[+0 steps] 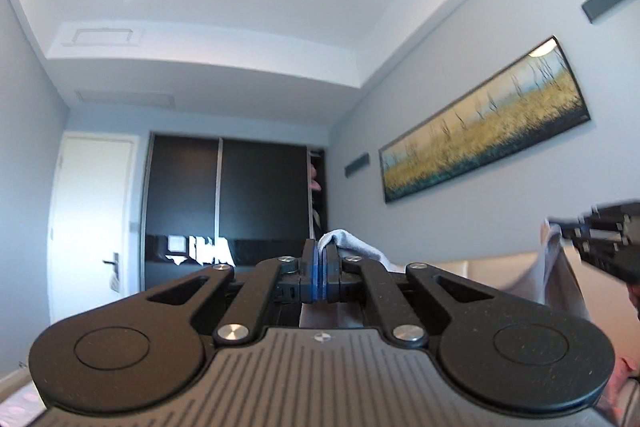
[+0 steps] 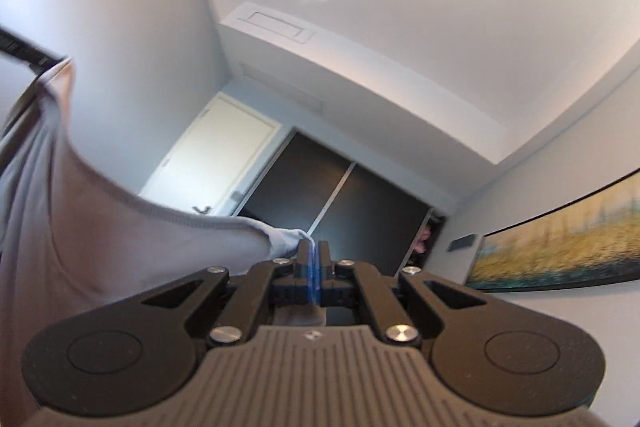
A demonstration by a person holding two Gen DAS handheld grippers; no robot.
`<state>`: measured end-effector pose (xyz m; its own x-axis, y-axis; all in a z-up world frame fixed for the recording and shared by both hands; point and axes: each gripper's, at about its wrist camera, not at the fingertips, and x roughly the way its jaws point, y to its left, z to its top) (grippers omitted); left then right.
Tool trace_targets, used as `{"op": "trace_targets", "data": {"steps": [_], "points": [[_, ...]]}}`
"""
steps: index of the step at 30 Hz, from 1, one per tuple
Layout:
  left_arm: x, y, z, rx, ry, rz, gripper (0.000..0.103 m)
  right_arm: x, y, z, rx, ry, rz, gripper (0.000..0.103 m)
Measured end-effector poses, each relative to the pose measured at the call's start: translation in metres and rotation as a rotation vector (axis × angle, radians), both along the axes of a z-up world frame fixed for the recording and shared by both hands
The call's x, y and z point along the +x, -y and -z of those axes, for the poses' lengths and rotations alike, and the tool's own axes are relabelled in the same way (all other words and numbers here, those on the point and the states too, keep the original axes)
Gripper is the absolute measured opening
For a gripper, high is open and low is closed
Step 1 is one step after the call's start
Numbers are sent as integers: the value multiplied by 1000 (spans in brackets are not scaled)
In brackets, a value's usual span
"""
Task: Fold clothes
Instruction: 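Lift the beige shirt high with both grippers to shake it out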
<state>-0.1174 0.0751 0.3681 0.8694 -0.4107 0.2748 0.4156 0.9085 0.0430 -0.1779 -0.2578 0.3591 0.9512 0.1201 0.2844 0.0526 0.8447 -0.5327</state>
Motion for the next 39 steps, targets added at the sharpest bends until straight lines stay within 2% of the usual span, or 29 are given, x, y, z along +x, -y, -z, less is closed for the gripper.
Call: {"op": "trace_targets", "data": {"steps": [3,9,14,20,24,29,33,36,39], "points": [[-4,-5,-2,8,2,-43,0,0,-9,6,-8,-14,-20,1],[-8,-4,6,28,-16,-61,0,-4,-7,10,33,-13,-18,2],[12,-6,13,36,-63,-70,0,12,-9,6,31,-34,-16,1],[72,3,29,80,-176,-106,0,79,-11,21,13,-119,23,2],[131,12,53,107,-282,-140,0,142,-8,35,16,-179,74,1],[202,24,80,149,-349,-191,0,227,-10,54,-3,-228,142,1],[243,32,75,97,-320,-233,0,284,-14,47,15,-191,203,1],[249,31,53,24,-237,-242,0,297,-16,23,21,-74,227,1],[244,29,32,5,-157,-226,0,287,-15,5,14,-6,220,1]]}}
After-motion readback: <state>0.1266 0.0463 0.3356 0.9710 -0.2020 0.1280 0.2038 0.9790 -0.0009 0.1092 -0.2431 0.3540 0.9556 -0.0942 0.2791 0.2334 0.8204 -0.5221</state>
